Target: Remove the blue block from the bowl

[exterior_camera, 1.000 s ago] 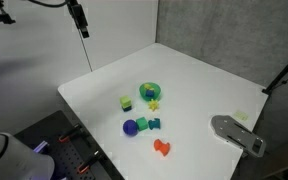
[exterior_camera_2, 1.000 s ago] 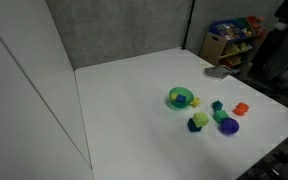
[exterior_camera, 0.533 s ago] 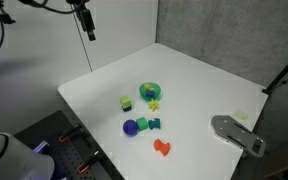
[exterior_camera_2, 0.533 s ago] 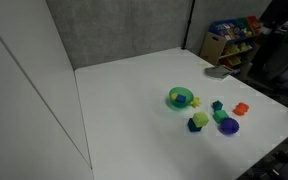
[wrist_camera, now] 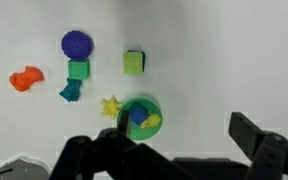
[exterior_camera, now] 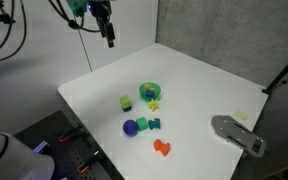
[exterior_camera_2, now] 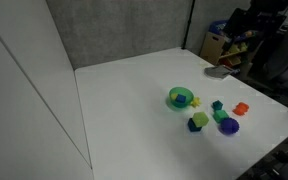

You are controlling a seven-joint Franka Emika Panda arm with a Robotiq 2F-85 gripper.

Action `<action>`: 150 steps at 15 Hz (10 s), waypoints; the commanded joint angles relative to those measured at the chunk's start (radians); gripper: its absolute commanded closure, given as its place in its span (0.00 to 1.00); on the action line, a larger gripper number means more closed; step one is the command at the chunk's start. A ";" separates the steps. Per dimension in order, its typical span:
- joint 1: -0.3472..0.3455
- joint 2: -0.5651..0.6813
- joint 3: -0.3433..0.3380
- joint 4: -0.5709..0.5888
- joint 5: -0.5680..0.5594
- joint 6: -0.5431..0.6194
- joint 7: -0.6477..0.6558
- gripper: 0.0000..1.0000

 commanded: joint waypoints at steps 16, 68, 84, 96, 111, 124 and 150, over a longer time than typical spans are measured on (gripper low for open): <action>0.029 0.516 -0.155 0.246 -0.169 0.187 0.062 0.00; 0.041 1.192 -0.139 0.819 -0.127 0.213 -0.412 0.00; -0.055 1.273 -0.034 0.837 -0.141 0.389 -0.797 0.00; 0.016 1.328 -0.064 0.831 -0.263 0.532 -0.811 0.00; -0.001 1.319 -0.071 0.841 -0.255 0.517 -0.792 0.85; -0.007 1.196 -0.087 0.733 -0.251 0.580 -0.752 0.96; -0.185 0.920 0.089 0.346 0.019 0.973 -0.628 0.96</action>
